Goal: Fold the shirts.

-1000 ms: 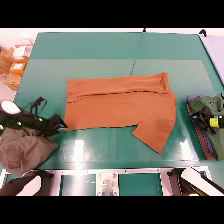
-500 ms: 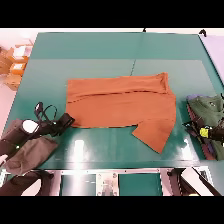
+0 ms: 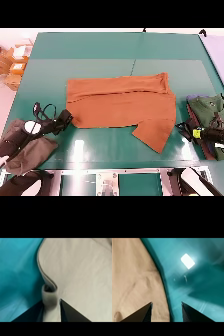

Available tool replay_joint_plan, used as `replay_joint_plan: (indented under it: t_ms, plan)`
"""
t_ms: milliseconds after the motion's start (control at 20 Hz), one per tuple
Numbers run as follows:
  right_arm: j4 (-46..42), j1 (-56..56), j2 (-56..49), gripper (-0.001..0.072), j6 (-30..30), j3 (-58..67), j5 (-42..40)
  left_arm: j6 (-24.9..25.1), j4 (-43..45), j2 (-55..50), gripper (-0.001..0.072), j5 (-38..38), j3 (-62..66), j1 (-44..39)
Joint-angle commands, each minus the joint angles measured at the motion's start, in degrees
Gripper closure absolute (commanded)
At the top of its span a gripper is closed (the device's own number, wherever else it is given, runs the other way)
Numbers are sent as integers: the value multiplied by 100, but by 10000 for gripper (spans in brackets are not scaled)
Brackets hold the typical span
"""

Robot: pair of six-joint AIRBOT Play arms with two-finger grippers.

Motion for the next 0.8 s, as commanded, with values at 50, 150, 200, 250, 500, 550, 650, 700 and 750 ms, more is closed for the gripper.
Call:
replay_joint_plan:
  t_ms: [50,150,200,250,500,550,650,700,750]
  plan:
    - [9,46,-11,277,-2,-125,7,2,46,4,147,-868,-4,-9]
    - [9,46,-11,277,0,-125,7,17,162,4,149,-640,-9,-9]
    - [11,46,-11,279,0,-131,17,9,125,4,250,-361,-24,-9]
    - [22,57,-11,280,2,-151,17,13,15,4,349,-105,-63,-9]
    - [57,601,-229,280,2,-339,-31,129,-103,4,679,151,-184,-9]
    - [83,667,-299,280,2,-339,-35,129,-103,4,679,166,-184,-9]
    - [251,754,-470,280,2,-341,-24,125,-109,4,679,181,-184,-9]
    - [267,793,-542,281,2,-341,22,125,-109,4,678,177,-184,-9]
    - [271,809,-586,281,2,-341,114,125,-107,4,678,157,-184,-9]
